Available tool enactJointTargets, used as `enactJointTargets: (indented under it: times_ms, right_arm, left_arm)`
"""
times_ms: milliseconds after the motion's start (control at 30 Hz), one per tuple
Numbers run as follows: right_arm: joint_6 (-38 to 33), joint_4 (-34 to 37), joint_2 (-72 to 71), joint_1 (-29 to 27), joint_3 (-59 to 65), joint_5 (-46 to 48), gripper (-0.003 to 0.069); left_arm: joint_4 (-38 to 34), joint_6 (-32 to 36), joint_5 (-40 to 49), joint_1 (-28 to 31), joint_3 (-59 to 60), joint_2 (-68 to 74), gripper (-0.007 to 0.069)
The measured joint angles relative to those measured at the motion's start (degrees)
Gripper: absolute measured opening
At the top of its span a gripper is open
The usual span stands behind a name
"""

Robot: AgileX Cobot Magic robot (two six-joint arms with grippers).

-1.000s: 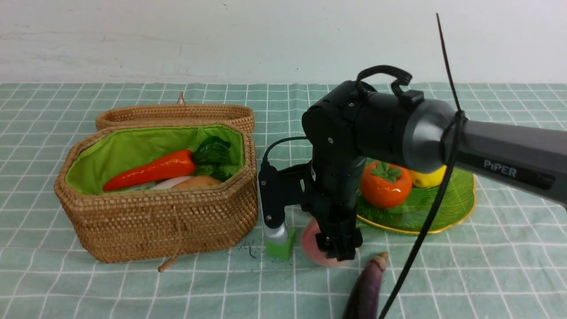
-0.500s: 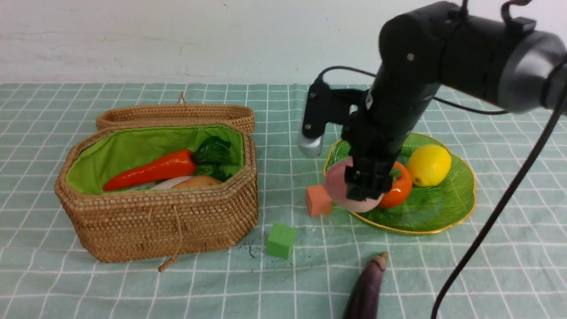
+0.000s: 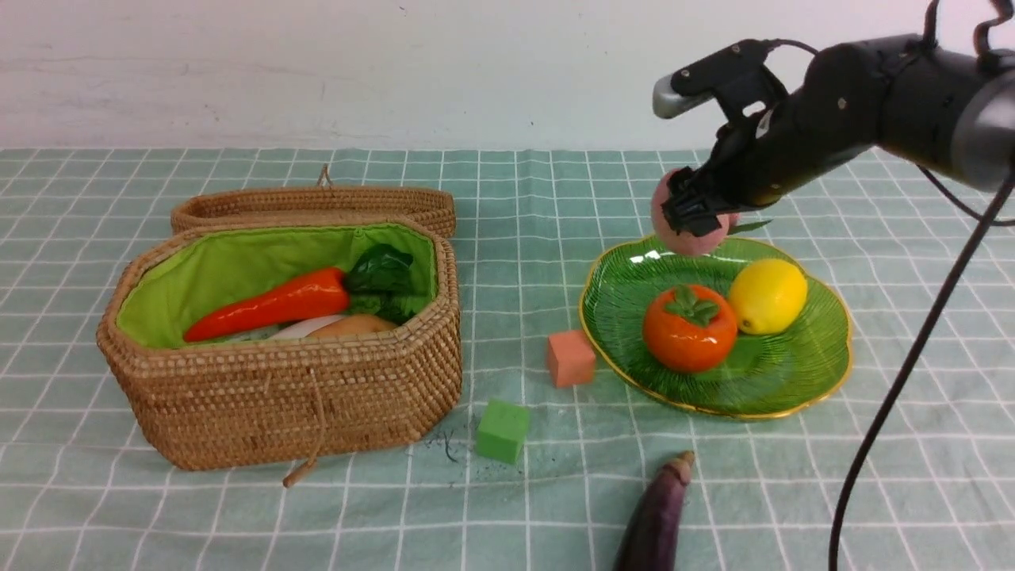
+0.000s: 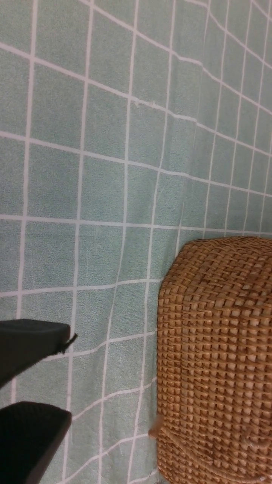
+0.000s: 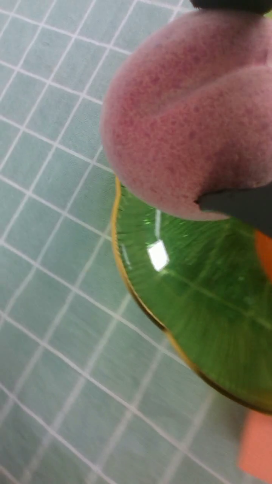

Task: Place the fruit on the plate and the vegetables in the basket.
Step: Grab a peach with your right arm and put it on the plate on the right, then grab an eggplant with your right arm and place it in the basket on the left.

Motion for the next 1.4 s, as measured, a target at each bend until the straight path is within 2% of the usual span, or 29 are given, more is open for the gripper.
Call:
enactJointTargets:
  times_ms: [400, 533, 633, 967, 1100, 1233, 1400]
  right_arm:
    - [6.7, -1.3, 7.4, 0.0, 0.0, -6.5, 0.0581]
    - [7.8, -1.3, 7.4, 0.0, 0.0, -6.3, 0.0663]
    - [9.7, -1.3, 7.3, 0.0, 0.0, -4.9, 0.0680]
    - [11.9, -2.5, -0.1, 0.0, 0.0, 1.6, 0.0631]
    - [11.9, -1.2, -7.5, 0.0, 0.0, 9.0, 0.0614]
    - [11.2, -0.4, -15.9, 0.0, 0.0, 23.3, 0.0573]
    - [13.4, 0.3, -24.1, 0.7, 3.5, 35.0, 0.0536]
  left_arm:
    - [0.0, 0.0, 0.0, 0.0, 0.0, 0.0, 0.0239]
    - [0.0, 0.0, 0.0, 0.0, 0.0, 0.0, 0.0239]
    - [0.0, 0.0, 0.0, 0.0, 0.0, 0.0, 0.0239]
    - [0.0, 0.0, 0.0, 0.0, 0.0, 0.0, 0.0239]
    - [0.0, 0.0, 0.0, 0.0, 0.0, 0.0, 0.0239]
    - [0.0, 0.0, 0.0, 0.0, 0.0, 0.0, 0.0239]
    - [0.0, 0.0, 0.0, 0.0, 0.0, 0.0, 0.0239]
